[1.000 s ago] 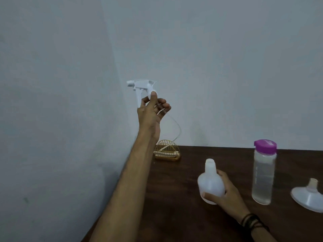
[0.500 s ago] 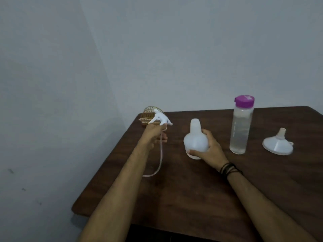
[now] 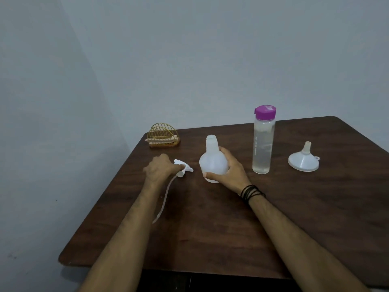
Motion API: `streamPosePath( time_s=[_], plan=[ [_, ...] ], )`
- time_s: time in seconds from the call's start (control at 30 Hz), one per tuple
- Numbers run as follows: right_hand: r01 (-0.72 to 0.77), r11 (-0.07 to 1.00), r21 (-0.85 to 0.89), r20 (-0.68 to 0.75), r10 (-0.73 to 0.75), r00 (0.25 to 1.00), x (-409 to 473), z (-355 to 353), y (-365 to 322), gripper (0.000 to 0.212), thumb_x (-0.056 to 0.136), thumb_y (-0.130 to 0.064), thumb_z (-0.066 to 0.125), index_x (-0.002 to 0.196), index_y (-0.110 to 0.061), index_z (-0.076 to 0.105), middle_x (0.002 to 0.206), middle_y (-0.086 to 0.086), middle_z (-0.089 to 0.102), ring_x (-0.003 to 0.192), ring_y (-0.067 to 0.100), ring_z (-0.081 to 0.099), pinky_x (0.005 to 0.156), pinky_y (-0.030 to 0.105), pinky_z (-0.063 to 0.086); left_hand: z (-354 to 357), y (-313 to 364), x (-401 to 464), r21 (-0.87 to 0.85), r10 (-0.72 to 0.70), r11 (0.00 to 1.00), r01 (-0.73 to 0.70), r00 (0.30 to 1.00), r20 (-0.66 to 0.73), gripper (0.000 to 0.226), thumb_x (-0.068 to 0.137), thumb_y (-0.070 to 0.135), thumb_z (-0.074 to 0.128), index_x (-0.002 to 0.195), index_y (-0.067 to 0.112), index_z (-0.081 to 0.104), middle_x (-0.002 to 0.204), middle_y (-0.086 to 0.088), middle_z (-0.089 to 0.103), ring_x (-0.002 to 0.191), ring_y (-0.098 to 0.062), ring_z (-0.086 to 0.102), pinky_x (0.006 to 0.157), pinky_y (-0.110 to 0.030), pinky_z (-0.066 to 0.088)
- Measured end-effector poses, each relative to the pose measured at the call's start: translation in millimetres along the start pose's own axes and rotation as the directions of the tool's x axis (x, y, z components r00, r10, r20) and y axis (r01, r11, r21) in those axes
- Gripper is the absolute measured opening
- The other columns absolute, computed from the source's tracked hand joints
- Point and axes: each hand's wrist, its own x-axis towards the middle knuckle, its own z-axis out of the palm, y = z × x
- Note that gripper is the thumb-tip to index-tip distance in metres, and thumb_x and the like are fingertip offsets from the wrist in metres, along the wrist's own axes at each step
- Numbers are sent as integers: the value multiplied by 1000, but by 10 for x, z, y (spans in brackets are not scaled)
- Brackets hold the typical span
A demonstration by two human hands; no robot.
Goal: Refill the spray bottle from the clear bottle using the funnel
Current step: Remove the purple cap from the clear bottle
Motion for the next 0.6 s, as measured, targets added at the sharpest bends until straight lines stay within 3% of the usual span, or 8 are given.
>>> streamPosePath(
  time_s=[0.13, 0.2, 0.3, 0.4, 0.47, 0.6],
  plan=[
    [-6, 999, -47, -63, 3, 998, -93, 7, -40, 116, 50, -67, 84, 148, -34, 31, 147, -10, 39, 129, 10, 42, 104, 35, 43, -267, 181, -206, 15, 158, 987, -158, 966, -203, 46, 82, 57, 67, 95, 13, 68, 101, -6, 69, 99, -30, 65, 85, -41, 50],
    [114, 991, -72, -216, -127, 968, -173, -27, -68, 95, 63, -65, 80, 142, -30, 40, 142, -9, 45, 126, 10, 46, 101, 33, 47, -377, 337, -332, -81, 276, 947, -311, 916, -290, 35, 82, 53, 67, 82, 18, 66, 79, 3, 66, 86, -23, 66, 70, -33, 46],
    [277, 942, -189, -528, -335, 780, -240, -189, -81, 57, 80, -48, 75, 126, -23, 53, 125, -6, 53, 114, 9, 51, 92, 35, 52, -524, 692, -520, -217, 405, 831, -513, 824, -397, 28, 84, 51, 68, 86, 23, 64, 75, 15, 59, 77, -11, 62, 64, -28, 45],
    [152, 965, -215, -742, -263, 617, -224, -448, -22, 58, 79, -47, 73, 124, -19, 49, 123, -3, 49, 112, 8, 46, 93, 33, 46, -603, 1085, -644, -291, 507, 704, -648, 746, -432, 33, 85, 53, 69, 97, 23, 64, 84, 9, 64, 79, -9, 63, 67, -30, 51],
    [23, 981, -195, -739, -162, 654, -211, -621, 89, 73, 76, -49, 75, 133, -16, 43, 133, 4, 47, 121, 17, 46, 98, 39, 45, -600, 1335, -697, -309, 582, 641, -703, 707, -401, 41, 84, 55, 70, 106, 21, 63, 96, 4, 66, 84, -12, 63, 72, -30, 53],
    [-96, 995, -8, -478, 81, 875, -207, -887, 310, 93, 81, -46, 75, 152, -29, 18, 152, 3, 40, 138, 20, 41, 111, 43, 38, -583, 1802, -801, -265, 753, 538, -800, 598, -275, 65, 83, 56, 73, 133, 20, 53, 125, -2, 60, 104, -16, 61, 87, -33, 54]
  ],
)
